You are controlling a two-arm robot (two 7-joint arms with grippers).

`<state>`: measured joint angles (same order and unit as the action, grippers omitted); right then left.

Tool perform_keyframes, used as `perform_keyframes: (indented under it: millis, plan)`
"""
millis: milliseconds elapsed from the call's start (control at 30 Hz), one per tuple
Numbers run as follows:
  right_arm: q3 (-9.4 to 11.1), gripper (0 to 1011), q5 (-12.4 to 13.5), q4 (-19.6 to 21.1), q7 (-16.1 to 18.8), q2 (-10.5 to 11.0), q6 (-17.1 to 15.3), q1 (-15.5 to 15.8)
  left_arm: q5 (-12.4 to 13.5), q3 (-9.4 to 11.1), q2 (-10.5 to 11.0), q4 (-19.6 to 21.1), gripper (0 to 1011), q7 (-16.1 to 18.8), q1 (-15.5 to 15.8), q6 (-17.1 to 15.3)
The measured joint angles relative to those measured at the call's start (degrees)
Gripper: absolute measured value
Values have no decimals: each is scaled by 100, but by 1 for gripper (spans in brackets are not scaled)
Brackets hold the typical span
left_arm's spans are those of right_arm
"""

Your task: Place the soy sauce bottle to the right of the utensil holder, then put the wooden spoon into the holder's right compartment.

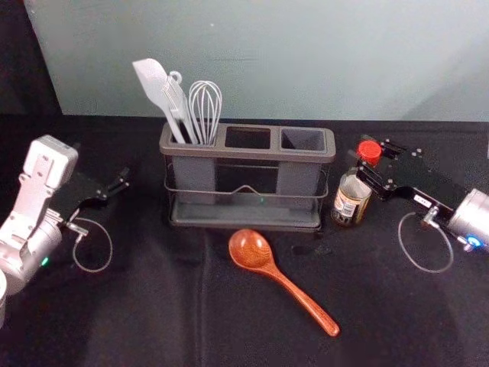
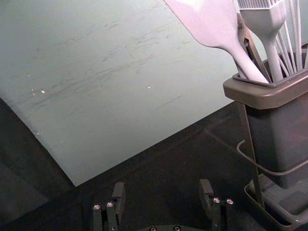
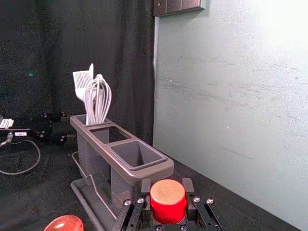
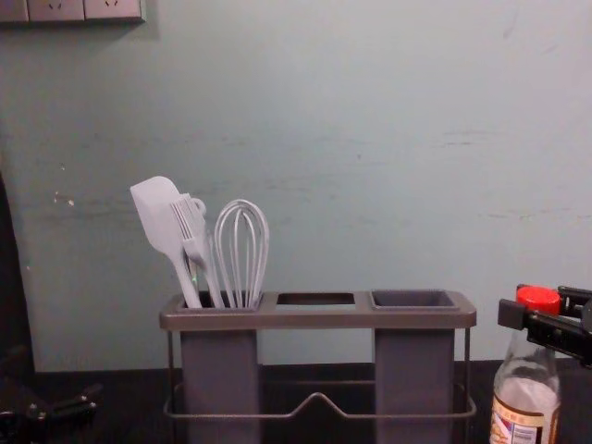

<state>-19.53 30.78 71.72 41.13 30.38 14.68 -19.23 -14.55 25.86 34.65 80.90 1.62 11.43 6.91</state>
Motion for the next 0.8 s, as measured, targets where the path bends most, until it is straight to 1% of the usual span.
perform_keyframes:
  millis: [333,400,433,500,533,600,667,700,733,800]
  plan:
    - [0,395,5,8,-3,8,0,0,0,0,0,0,1005,0,0,0]
    - [0,440,8,11,-4,10,0,0,0,0,0,0,1005,0,0,0]
    - [-1,483,9,12,-4,10,0,0,0,0,0,0,1005,0,0,0]
    - [-1,516,10,14,-5,11,0,1,0,0,0,0,1005,0,0,0]
    - [-2,575,10,14,-5,11,-1,1,0,0,0,0,1005,0,0,0]
    - [-3,622,11,15,-6,12,-1,2,0,0,0,0,1005,0,0,0]
    - [-3,703,13,16,-7,13,-1,3,0,0,0,0,1005,0,0,0]
    - [-4,715,13,17,-7,13,-1,3,0,0,0,0,1005,0,0,0]
    - [-5,769,14,18,-8,14,-1,4,0,0,0,0,1005,0,0,0]
    - [-5,814,15,19,-9,15,-1,4,0,0,0,0,1005,0,0,0]
